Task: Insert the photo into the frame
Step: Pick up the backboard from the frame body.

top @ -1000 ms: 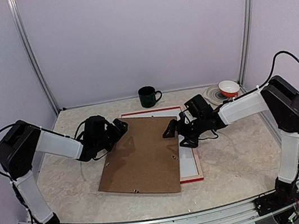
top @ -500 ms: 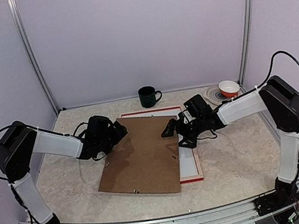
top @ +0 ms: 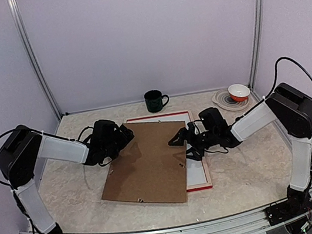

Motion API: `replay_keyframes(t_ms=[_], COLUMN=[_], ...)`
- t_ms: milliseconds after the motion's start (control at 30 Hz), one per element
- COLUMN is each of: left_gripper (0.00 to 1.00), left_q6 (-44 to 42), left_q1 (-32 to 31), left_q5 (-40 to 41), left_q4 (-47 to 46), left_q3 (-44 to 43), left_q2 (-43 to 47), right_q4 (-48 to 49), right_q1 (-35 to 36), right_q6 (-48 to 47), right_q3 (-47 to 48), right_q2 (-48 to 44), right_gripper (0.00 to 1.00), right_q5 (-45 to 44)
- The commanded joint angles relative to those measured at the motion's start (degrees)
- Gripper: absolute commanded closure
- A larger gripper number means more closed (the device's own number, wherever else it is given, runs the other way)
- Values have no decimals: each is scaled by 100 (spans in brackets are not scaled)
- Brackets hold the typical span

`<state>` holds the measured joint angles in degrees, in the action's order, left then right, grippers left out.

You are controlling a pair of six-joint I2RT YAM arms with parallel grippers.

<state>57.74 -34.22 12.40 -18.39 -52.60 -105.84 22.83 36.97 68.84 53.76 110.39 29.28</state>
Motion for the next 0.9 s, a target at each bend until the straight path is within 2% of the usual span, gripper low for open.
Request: replay_keyframes(t_ms=[0, 200, 267, 367, 467, 667, 867], left_gripper=[1, 1, 1, 1, 1, 1, 1], left_q6=[134, 99, 106, 99, 73, -257, -1039], left_q1=[-32, -32, -32, -32, -32, -16, 16], left_q5=[-294, -332, -354, -399, -431, -311, 9], left_q4=[350, 360, 364, 354, 350, 634, 1205], left_q3=[33, 5, 4, 4, -11, -375, -1536], left_q2=[-312, -283, -270, -238, -173, 199, 477], right_q4=[1130, 1505, 1492, 1479, 1679, 2136, 1947], right_q1=[60, 61, 52, 39, 16, -14, -28], right_q6=[396, 516, 459, 321, 245, 214, 7], right_q3=[-145, -190, -190, -212, -329, -546, -582], right_q2=[302, 375, 349, 313, 299, 357, 189], right_gripper=[10, 33, 46, 70, 87, 100, 100], right_q5=[468, 540, 544, 560, 630, 930, 1063])
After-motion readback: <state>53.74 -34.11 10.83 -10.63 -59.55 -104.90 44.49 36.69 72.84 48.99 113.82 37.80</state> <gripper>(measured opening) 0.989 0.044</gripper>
